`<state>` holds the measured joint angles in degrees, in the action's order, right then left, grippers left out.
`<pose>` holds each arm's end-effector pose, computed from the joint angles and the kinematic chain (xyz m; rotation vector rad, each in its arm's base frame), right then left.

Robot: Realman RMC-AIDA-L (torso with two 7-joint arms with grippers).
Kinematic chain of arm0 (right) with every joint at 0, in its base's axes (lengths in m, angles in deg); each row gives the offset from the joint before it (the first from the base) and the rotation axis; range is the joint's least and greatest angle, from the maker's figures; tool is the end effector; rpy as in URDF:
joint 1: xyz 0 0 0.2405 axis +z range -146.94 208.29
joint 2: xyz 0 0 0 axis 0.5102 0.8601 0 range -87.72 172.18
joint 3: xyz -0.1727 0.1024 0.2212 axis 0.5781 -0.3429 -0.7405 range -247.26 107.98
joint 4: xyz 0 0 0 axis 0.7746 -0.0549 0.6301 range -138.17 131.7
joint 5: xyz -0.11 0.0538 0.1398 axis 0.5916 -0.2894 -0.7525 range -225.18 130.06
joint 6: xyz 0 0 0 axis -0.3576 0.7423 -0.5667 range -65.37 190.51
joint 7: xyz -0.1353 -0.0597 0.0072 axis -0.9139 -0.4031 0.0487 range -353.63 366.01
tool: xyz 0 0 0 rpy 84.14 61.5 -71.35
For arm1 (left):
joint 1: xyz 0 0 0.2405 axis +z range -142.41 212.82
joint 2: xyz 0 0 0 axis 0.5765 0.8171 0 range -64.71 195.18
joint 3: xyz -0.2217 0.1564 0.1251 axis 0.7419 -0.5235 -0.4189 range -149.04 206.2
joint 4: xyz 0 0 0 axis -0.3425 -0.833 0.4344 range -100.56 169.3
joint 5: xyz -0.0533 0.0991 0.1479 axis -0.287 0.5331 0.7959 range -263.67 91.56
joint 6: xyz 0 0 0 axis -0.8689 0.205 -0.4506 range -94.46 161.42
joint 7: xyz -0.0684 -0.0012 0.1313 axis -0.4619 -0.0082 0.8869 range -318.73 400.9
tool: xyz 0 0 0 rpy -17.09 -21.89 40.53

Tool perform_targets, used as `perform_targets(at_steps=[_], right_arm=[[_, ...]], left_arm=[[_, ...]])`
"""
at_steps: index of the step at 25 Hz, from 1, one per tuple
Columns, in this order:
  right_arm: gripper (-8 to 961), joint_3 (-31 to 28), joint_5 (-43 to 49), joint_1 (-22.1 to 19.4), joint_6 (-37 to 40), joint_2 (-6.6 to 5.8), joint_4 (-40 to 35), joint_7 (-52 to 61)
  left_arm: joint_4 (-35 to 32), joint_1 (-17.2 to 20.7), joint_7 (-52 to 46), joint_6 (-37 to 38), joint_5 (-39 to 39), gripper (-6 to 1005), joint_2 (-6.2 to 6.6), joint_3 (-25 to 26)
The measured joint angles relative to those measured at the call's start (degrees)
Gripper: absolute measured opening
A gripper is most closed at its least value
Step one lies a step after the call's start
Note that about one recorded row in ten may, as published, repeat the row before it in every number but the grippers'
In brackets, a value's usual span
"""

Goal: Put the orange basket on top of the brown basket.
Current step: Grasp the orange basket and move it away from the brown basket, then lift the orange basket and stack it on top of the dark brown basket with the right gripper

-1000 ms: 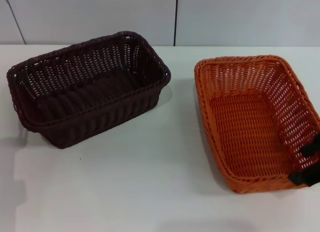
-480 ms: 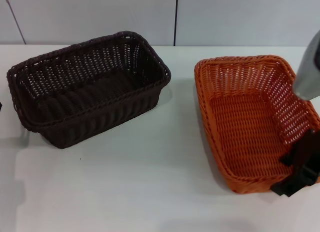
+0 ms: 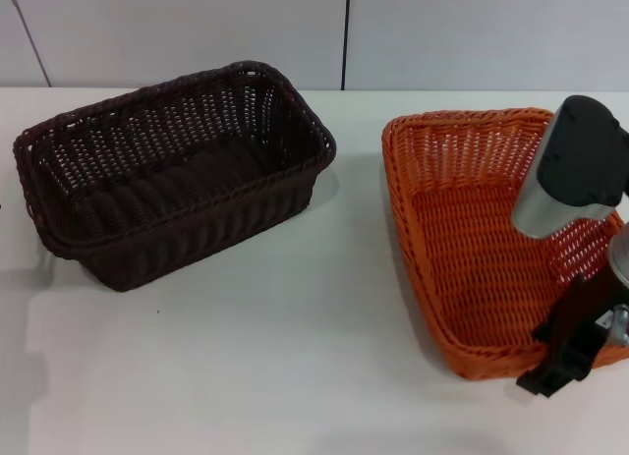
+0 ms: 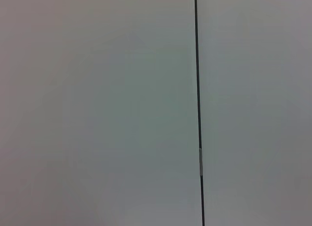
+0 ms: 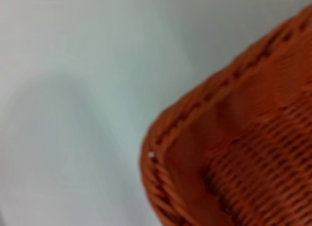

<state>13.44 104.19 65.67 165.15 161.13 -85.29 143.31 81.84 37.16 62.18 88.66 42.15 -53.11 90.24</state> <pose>0.2182 0.3258 -0.0202 -2.7696 0.6567 -0.8138 -0.3674 0.2530 0.0077 -1.2733 -0.6142 -0.5077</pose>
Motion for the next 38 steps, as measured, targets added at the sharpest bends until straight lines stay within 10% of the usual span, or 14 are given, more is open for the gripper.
perform_targets(at_steps=[18, 38], right_arm=[[286, 3.5, 3.4, 0.8, -1.9, 0.02, -5.9, 5.8], [171, 7.5, 8.7, 5.1, 0.6, -0.03, -21.7, 8.8]], left_arm=[[-2.7, -1.6, 0.0, 0.3, 0.4, 797, 0.21, 0.5], [-6.3, -2.6, -5.7, 3.0, 0.5, 797, 0.37, 1.0]])
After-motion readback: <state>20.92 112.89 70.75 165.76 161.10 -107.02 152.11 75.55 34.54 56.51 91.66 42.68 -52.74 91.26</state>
